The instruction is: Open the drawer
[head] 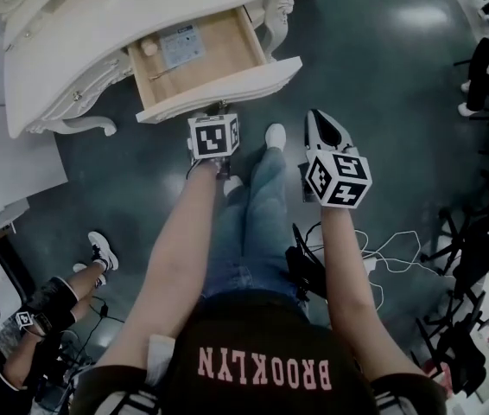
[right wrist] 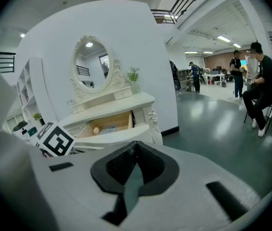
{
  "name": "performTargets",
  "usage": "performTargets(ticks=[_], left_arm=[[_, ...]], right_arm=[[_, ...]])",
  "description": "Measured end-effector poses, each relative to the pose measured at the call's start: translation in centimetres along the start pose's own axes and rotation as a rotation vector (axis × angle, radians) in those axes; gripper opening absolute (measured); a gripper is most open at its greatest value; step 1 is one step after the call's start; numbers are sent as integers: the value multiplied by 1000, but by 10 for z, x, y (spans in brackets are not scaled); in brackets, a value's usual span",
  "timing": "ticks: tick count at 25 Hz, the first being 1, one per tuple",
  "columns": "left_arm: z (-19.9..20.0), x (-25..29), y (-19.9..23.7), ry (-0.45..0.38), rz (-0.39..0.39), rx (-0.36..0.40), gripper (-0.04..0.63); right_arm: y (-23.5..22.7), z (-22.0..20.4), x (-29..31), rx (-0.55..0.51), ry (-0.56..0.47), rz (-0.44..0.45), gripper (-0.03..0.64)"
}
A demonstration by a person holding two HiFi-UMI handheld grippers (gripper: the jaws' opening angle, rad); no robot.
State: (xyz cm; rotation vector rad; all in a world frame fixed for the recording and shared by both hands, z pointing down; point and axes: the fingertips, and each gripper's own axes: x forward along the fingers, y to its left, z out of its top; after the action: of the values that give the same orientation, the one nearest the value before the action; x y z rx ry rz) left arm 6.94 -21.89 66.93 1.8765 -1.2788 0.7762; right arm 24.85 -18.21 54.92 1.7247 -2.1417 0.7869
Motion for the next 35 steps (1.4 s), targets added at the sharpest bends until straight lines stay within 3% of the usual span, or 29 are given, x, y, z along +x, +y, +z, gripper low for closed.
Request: performTargets(ticks=[6, 9, 16, 23, 35], left_arm=[[-5, -6, 0, 40, 0, 14, 118], [-9, -16, 4, 34, 12, 40, 51], [4, -57, 2, -84, -23, 90, 14], [14, -105, 3, -201, -70, 74, 6], [46, -170, 16, -348, -33, 104, 5]], right_arm=[[11, 3, -19, -20, -17, 0, -3], [13, 7, -29, -25, -27, -5, -3], [20, 32, -49, -33, -91, -20, -3], [44, 46, -72, 11, -143, -4, -3], [86, 87, -72, -68, -188, 97, -3]])
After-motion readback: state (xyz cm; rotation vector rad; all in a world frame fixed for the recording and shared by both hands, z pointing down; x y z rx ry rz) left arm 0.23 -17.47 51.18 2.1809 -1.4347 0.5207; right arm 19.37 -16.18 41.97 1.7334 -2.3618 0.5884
